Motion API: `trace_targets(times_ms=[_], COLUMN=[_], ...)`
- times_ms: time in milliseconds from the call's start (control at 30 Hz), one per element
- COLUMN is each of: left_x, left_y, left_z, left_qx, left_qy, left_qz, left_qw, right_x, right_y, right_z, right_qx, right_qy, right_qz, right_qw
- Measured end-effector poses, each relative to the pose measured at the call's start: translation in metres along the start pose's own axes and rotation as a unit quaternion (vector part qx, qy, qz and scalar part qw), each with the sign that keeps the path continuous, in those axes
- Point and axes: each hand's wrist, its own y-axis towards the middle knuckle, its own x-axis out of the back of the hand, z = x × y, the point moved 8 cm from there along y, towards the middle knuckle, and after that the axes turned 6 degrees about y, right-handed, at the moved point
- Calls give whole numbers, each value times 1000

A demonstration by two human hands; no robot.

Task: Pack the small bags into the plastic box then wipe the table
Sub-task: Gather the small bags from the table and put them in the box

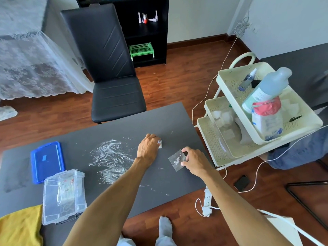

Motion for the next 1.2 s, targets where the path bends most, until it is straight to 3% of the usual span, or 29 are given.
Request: trace_targets(times_ms=[300,533,733,900,1033,1200], left_x=[7,22,35,40,36,24], left_y=[-1,1,-4,-8,-11,-16], left_z=[13,16,23,22,13,15], left_qx=[90,104,138,108,71,119], left_qy=[-89,-130,-242,-271,-265,-327], left_qz=[11,0,-36,-41,-11,20], left_qw=[992,986,960,956,962,937], right_x=[1,3,3,6,14,8], right_y=[5,10,13,12,16,20], right_z=[-5,-3,-3,3,9,23], right_qx=[-39,-59,-66,-12,38,127], right_qy=[42,22,35,-31,-39,-64], right_qz=[-6,-18,-20,-13,-56,-35], right_qw=[998,998,997,999,997,989])
